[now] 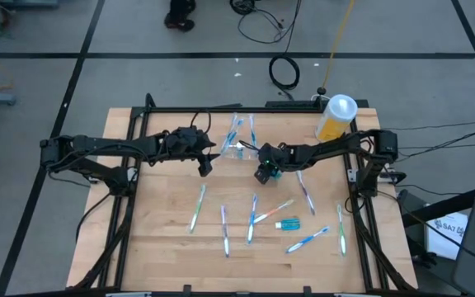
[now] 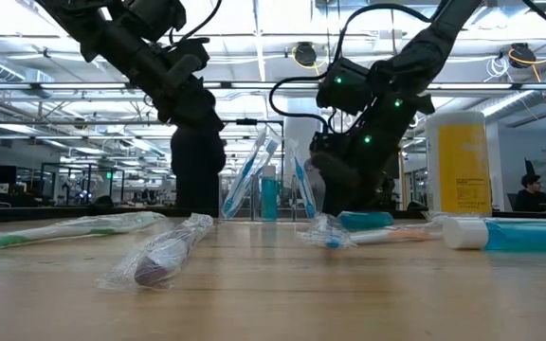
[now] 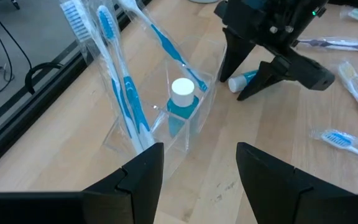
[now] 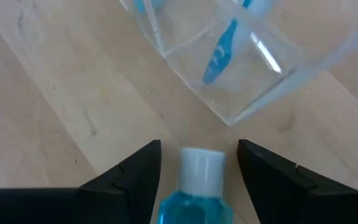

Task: Pick & Place toothbrushing station
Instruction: Put the mouthwash into the transparent organizer

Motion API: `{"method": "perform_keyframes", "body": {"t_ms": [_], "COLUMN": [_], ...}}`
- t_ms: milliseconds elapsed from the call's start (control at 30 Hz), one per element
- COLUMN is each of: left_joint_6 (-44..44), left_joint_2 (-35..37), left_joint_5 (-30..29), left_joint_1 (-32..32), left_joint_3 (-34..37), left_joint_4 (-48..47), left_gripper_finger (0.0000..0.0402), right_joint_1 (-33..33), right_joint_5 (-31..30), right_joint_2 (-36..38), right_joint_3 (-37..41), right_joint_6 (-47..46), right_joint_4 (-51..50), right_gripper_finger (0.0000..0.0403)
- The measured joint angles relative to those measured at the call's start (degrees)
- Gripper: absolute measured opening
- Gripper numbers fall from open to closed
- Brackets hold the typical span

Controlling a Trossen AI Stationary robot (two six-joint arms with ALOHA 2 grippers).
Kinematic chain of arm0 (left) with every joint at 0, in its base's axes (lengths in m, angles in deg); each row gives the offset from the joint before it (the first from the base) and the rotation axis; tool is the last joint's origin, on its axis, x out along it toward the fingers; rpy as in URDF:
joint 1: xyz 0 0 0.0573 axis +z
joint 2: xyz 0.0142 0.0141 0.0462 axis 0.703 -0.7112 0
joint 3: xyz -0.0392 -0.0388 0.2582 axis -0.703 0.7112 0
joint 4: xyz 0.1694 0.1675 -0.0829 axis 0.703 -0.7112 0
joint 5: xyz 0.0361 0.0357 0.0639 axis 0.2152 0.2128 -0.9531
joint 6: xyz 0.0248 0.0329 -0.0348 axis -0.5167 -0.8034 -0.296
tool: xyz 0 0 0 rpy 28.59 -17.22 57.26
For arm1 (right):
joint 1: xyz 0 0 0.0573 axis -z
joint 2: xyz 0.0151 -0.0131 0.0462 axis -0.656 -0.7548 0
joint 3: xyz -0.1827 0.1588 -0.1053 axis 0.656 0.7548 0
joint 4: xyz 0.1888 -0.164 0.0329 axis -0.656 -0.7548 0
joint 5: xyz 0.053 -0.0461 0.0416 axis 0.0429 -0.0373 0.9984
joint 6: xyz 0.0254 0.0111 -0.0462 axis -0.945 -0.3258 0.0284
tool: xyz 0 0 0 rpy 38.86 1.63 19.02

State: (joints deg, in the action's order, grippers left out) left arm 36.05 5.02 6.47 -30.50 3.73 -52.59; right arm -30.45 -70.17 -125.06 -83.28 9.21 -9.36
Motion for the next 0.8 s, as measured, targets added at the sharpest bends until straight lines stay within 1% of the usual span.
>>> {"method": "perform_keyframes", "body": {"t_ms": [333, 467, 633, 700, 800], "left_joint_6": [0.02, 0.00, 0.00, 0.00, 0.00], "left_joint_2": [0.00, 0.00, 0.00, 0.00, 0.00], "left_joint_5": [-0.02, -0.04, -0.04, -0.07, -0.09], "left_joint_1": [0.00, -0.02, 0.00, 0.00, 0.00], "left_joint_3": [0.00, 0.00, 0.00, 0.00, 0.00], "left_joint_4": [-0.17, -0.17, -0.17, -0.15, -0.15], "left_gripper_finger": [0.0209, 0.0209, 0.0209, 0.0209, 0.0209], "right_joint_1": [-0.42, -0.41, -0.51, -0.66, -0.57], "right_joint_5": [1.37, 4.47, 5.87, 5.69, 7.22], "right_joint_2": [0.14, 1.19, 2.75, 2.87, 3.87], "right_joint_3": [0.00, 0.07, 0.21, 0.26, 0.26], "right_joint_6": [0.55, 0.54, 0.46, 0.49, 0.41], "right_joint_4": [-2.10, -3.10, -5.30, -5.90, -7.01], "right_gripper_finger": [0.0151, 0.0127, 0.0097, 0.0092, 0.0097]}}
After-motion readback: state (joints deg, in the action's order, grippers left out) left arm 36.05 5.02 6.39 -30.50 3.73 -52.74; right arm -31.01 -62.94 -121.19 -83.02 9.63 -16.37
